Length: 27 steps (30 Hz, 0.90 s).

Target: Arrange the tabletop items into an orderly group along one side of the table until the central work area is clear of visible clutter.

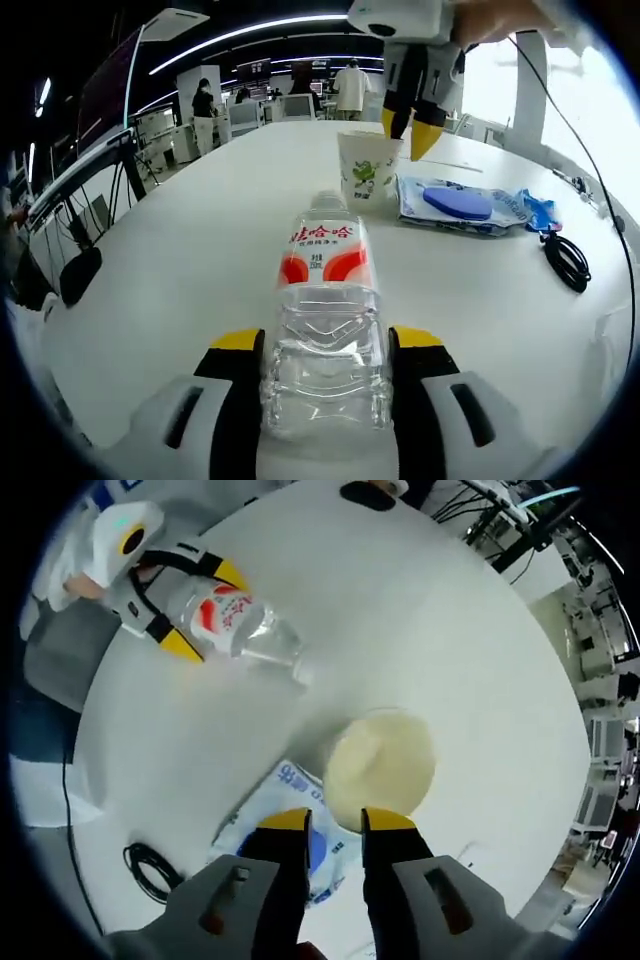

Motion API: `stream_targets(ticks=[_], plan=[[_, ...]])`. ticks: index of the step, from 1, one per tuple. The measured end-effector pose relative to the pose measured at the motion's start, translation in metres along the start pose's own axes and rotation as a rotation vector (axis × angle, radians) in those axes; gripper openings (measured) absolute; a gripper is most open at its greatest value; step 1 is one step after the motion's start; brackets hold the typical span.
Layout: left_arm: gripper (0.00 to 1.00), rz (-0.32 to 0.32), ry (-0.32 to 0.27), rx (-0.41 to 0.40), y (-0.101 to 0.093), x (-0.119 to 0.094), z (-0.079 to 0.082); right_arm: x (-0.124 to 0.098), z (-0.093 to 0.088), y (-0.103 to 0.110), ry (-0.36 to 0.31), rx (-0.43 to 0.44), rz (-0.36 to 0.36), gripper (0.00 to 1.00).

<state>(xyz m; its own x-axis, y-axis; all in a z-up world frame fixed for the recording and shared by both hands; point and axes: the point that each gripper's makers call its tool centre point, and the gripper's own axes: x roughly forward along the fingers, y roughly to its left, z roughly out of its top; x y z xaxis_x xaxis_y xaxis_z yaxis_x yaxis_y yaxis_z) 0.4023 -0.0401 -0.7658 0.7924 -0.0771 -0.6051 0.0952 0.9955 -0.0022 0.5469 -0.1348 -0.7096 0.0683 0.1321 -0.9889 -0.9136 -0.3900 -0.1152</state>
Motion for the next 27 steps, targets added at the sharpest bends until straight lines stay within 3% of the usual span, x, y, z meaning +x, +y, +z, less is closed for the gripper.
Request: stream_targets(ticks=[11,17,23,27], plan=[[0.49,0.0,0.001,0.001,0.0,0.0,0.0,-0.002,0.005,-0.003,-0.034,0.03,-0.017,0.2],[0.49,0.0,0.003,0.001,0.0,0.0,0.0,-0.009,0.003,-0.004,-0.088,0.086,-0.044,0.26],[0.49,-0.001,0.008,0.003,0.0,0.001,0.0,-0.039,0.013,-0.003,-0.273,0.226,-0.113,0.33],[0.49,-0.002,0.013,0.003,0.0,0.0,0.001,-0.06,0.009,0.006,-0.392,0.357,-0.139,0.38]])
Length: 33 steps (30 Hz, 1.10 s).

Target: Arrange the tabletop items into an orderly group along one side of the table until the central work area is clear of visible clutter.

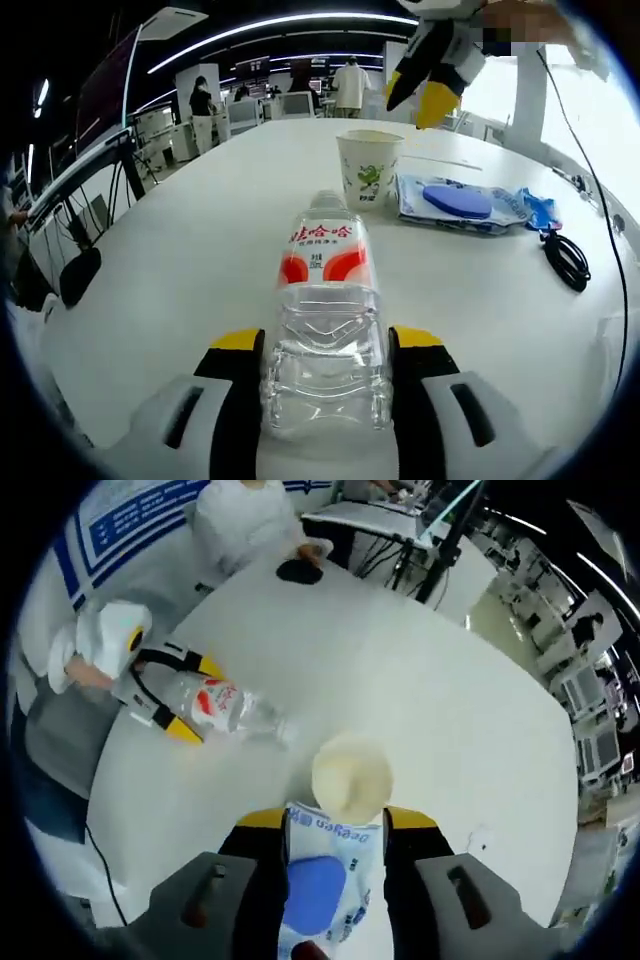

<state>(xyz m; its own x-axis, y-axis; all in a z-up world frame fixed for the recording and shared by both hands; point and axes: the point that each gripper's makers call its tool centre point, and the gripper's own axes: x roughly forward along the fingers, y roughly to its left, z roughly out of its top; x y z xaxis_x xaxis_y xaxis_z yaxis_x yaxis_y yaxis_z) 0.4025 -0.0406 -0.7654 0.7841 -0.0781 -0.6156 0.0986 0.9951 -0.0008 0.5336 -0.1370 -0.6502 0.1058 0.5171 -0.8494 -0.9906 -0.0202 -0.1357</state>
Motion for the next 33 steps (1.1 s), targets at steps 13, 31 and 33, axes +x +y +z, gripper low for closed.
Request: stream_targets(ticks=[13,31,33], plan=[[0.49,-0.009,0.019,0.009,-0.001,-0.002,0.0,-0.07,-0.036,0.04,-0.277,0.375,-0.083,0.46],[0.5,-0.029,0.076,0.023,0.001,-0.003,0.001,-0.134,-0.125,0.141,-0.526,0.963,-0.241,0.49],[0.5,-0.037,0.102,0.029,0.001,-0.003,0.001,-0.138,-0.132,0.147,-0.54,0.996,-0.248,0.49]])
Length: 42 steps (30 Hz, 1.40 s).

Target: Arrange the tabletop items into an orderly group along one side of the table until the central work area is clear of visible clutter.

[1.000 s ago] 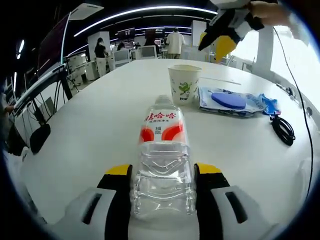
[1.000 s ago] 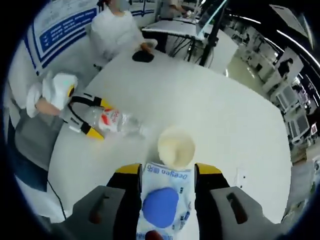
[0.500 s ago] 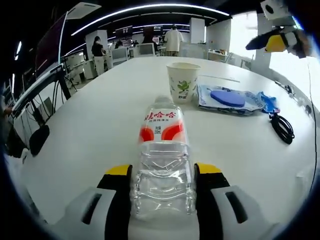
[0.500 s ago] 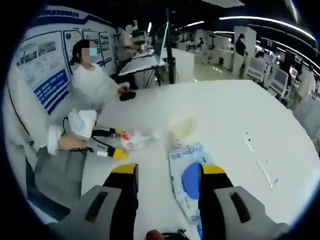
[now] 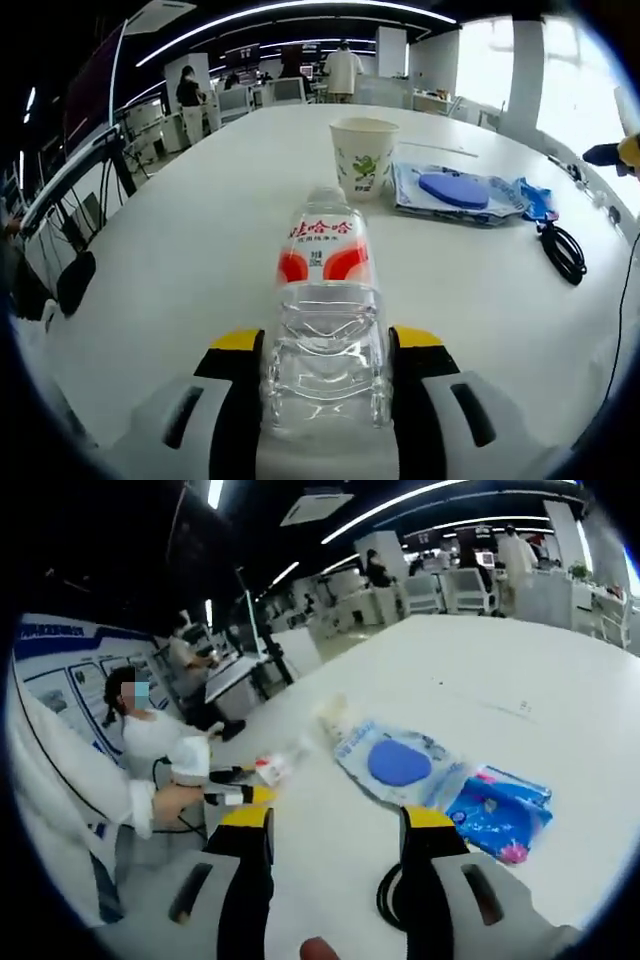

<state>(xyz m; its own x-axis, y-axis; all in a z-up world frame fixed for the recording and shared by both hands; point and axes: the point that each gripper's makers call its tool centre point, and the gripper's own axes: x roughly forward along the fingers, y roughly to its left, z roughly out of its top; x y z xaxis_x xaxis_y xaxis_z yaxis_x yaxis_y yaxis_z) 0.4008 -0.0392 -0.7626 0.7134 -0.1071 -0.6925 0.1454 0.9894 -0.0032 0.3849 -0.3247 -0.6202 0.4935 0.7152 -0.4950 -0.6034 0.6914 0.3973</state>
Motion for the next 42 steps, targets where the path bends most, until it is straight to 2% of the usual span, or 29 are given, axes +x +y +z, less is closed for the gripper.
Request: stream_targets(ticks=[5,8,14,19,21,25,27,29,31,33,35,38,42], plan=[[0.48,-0.023,0.048,0.021,0.0,-0.002,-0.002,-0.024,-0.006,-0.011,-0.054,0.071,-0.034,0.5],[0.48,-0.023,0.055,0.023,0.0,0.001,-0.001,-0.031,-0.011,-0.018,-0.068,0.104,-0.047,0.5],[0.48,-0.013,0.071,0.019,-0.001,0.001,-0.002,-0.036,-0.017,-0.026,-0.072,0.13,-0.07,0.52],[0.46,-0.013,0.114,0.045,-0.002,0.0,-0.001,-0.036,-0.028,-0.03,-0.049,0.146,-0.082,0.52],[0.46,-0.018,0.115,0.059,-0.002,-0.001,0.002,-0.036,-0.031,-0.031,-0.046,0.158,-0.085,0.52],[0.45,-0.041,0.097,0.06,-0.004,-0.001,0.016,-0.034,-0.039,-0.033,-0.03,0.179,-0.087,0.52],[0.46,-0.054,0.07,0.044,-0.004,0.001,0.028,-0.033,-0.049,-0.036,0.022,0.15,-0.104,0.51],[0.49,-0.055,0.06,0.036,-0.004,0.003,0.036,-0.031,-0.052,-0.036,0.031,0.147,-0.107,0.51],[0.57,-0.068,0.06,0.033,-0.005,0.01,0.045,-0.03,-0.054,-0.036,0.026,0.173,-0.092,0.51],[0.59,-0.078,0.07,0.055,-0.006,0.016,0.051,-0.03,-0.054,-0.036,0.021,0.182,-0.089,0.49],[0.57,-0.079,0.077,0.077,-0.006,0.022,0.058,-0.03,-0.054,-0.036,0.024,0.183,-0.092,0.49],[0.54,-0.103,0.098,0.056,-0.007,0.034,0.068,-0.03,-0.058,-0.037,0.033,0.183,-0.094,0.49],[0.51,-0.104,0.113,0.066,-0.007,0.048,0.078,-0.032,-0.065,-0.04,0.039,0.204,-0.097,0.48]])
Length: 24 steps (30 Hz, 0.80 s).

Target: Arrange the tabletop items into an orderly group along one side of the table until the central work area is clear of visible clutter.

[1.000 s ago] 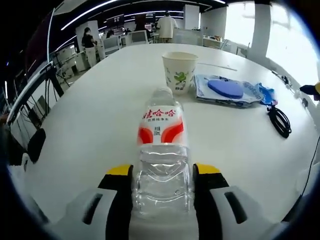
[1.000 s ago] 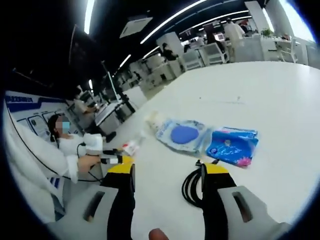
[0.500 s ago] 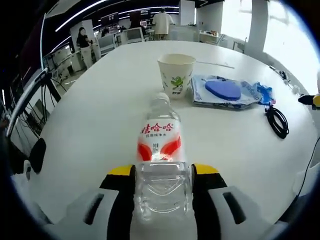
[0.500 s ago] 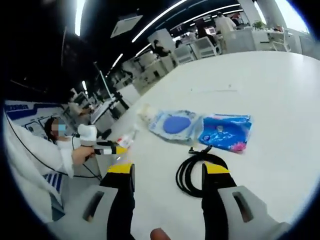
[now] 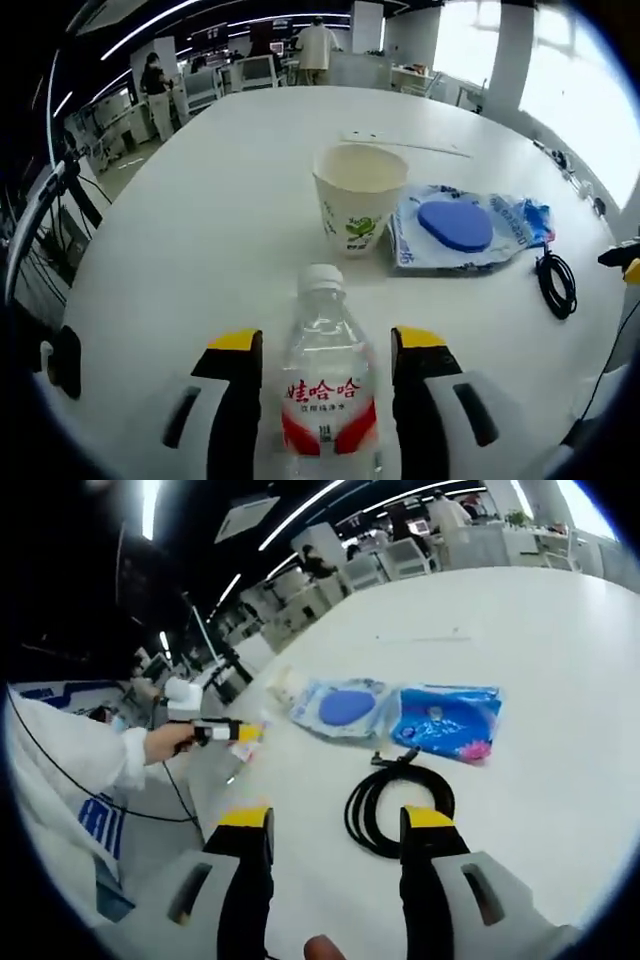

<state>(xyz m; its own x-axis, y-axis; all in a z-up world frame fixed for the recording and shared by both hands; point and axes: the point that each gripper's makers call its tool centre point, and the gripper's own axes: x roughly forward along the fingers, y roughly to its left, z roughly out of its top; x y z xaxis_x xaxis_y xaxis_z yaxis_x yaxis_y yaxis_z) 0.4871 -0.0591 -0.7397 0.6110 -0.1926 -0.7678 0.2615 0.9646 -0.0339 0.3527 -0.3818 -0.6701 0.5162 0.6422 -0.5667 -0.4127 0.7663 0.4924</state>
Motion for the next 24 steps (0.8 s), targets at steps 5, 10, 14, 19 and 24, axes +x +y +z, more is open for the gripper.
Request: stream_targets(ticks=[5,10,14,19,24], plan=[[0.43,-0.015,0.053,-0.009,0.0,0.014,0.002,-0.002,-0.006,-0.006,0.0,0.025,-0.019,0.47],[0.35,-0.02,0.04,-0.093,0.002,0.024,0.013,-0.003,-0.013,-0.01,-0.006,0.06,-0.029,0.47],[0.3,-0.03,0.092,-0.064,0.0,0.03,0.005,-0.004,-0.019,-0.012,-0.011,0.086,-0.04,0.47],[0.31,-0.034,0.096,-0.056,-0.006,0.028,0.007,-0.005,-0.023,-0.016,-0.016,0.114,-0.048,0.46],[0.23,-0.038,0.105,-0.093,-0.007,0.027,0.008,-0.007,-0.021,-0.015,-0.02,0.109,-0.048,0.46]])
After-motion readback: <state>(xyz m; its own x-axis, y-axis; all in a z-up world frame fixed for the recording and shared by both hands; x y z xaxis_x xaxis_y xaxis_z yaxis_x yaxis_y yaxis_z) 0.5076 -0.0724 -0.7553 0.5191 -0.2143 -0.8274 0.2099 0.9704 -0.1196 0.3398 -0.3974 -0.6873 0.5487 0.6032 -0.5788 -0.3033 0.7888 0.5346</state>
